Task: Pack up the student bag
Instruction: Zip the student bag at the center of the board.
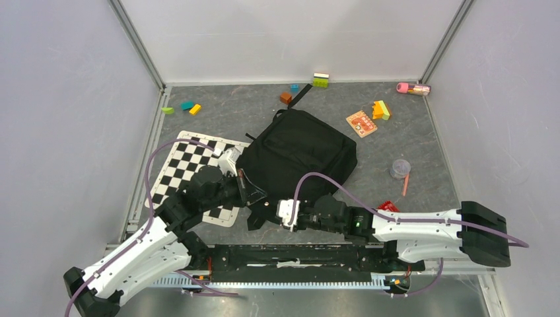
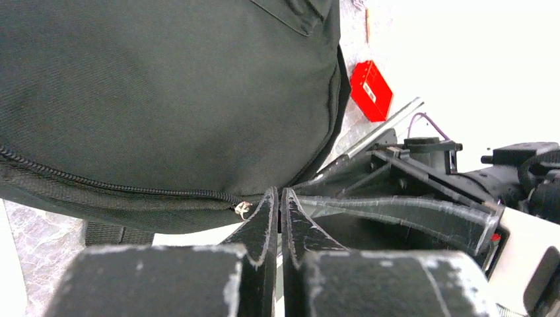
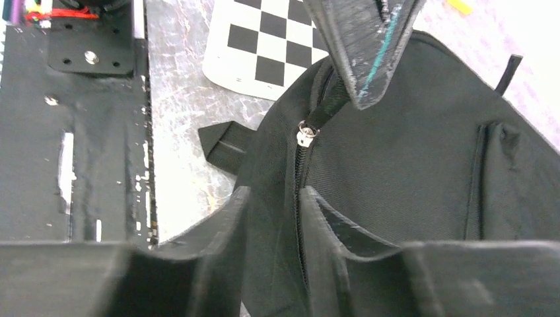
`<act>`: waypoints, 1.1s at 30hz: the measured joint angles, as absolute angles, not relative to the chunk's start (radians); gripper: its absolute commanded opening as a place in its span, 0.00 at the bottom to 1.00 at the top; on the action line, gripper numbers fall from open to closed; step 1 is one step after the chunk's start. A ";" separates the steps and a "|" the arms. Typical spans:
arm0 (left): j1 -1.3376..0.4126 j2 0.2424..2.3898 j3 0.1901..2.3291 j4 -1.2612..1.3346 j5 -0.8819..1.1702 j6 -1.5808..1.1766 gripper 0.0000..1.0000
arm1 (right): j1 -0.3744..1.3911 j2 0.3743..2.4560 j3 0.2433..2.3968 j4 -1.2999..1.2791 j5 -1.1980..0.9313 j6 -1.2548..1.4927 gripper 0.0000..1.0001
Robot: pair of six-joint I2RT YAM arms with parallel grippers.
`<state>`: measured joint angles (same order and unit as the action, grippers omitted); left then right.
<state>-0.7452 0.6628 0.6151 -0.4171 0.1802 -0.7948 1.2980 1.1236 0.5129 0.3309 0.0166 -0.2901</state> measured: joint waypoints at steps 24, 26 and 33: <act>-0.709 0.692 0.621 -0.469 0.043 -0.818 0.02 | 1.363 0.980 0.416 0.185 0.249 -0.239 0.47; -0.708 0.692 0.621 -0.468 0.058 -0.818 0.02 | 1.366 0.993 0.431 0.185 0.249 -0.248 0.54; -0.708 0.686 0.621 -0.466 0.089 -0.818 0.02 | 1.366 1.142 0.541 0.226 0.241 -0.307 0.62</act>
